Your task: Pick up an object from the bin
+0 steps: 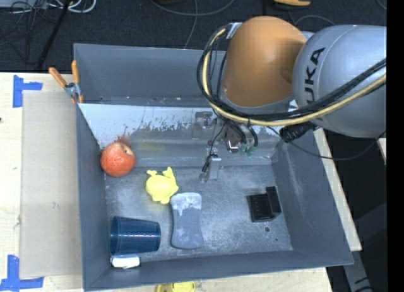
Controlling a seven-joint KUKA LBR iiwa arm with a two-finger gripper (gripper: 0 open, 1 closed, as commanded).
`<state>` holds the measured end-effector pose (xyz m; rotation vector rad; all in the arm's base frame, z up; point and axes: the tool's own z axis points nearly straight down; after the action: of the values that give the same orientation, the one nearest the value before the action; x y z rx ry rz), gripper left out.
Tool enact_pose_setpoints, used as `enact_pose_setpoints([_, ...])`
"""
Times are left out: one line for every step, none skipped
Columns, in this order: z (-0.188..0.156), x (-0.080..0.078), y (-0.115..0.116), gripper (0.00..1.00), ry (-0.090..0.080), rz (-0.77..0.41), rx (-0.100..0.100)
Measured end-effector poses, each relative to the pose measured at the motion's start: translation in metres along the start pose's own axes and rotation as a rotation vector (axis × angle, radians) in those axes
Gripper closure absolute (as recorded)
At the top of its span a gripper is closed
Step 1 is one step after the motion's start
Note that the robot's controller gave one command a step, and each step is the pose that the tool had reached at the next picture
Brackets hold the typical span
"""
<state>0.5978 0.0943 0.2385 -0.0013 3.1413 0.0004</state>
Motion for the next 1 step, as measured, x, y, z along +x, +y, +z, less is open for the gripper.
enact_pose_setpoints([0.0537, -0.0060, 0.0031, 0.00, -0.006, 0.039, -0.001])
